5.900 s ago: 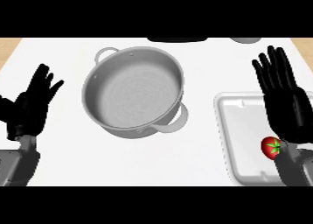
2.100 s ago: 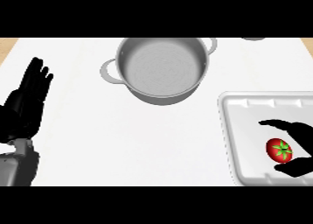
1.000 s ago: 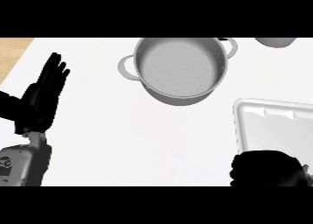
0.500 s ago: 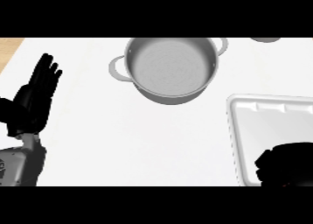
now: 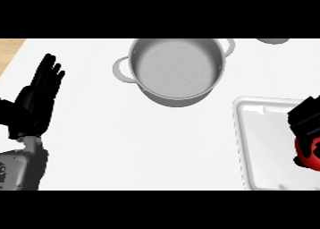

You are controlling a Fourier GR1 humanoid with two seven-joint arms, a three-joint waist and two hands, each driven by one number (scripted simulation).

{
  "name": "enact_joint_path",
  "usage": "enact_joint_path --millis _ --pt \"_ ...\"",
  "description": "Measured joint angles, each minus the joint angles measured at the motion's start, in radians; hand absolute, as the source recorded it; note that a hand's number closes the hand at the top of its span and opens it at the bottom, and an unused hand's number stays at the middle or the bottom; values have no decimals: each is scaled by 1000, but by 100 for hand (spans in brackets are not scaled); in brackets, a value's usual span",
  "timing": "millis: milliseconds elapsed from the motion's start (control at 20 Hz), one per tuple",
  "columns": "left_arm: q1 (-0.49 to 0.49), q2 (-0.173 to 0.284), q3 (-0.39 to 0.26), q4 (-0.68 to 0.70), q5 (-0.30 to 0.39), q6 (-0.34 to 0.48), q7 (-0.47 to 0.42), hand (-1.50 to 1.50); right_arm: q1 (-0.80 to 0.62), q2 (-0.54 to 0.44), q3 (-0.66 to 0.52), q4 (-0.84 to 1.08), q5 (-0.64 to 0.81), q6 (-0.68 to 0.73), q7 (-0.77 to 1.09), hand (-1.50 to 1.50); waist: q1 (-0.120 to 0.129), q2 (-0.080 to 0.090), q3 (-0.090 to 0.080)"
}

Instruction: Pick the tomato from the tray and place it in the pot

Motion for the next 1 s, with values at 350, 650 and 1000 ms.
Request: enact_joint_path --millis 350,650,1000 --pt "-12 -4 -2 9 3 -7 -4 0 -209 53 31 169 -151 105 105 150 18 3 -1" --pt "-15 -12 -15 14 -10 -5 -9 0 -406 190 98 337 -178 168 213 150 25 4 -1" --pt "-21 -7 -4 7 -5 -5 3 0 -552 397 141 560 -87 77 207 150 17 4 0"
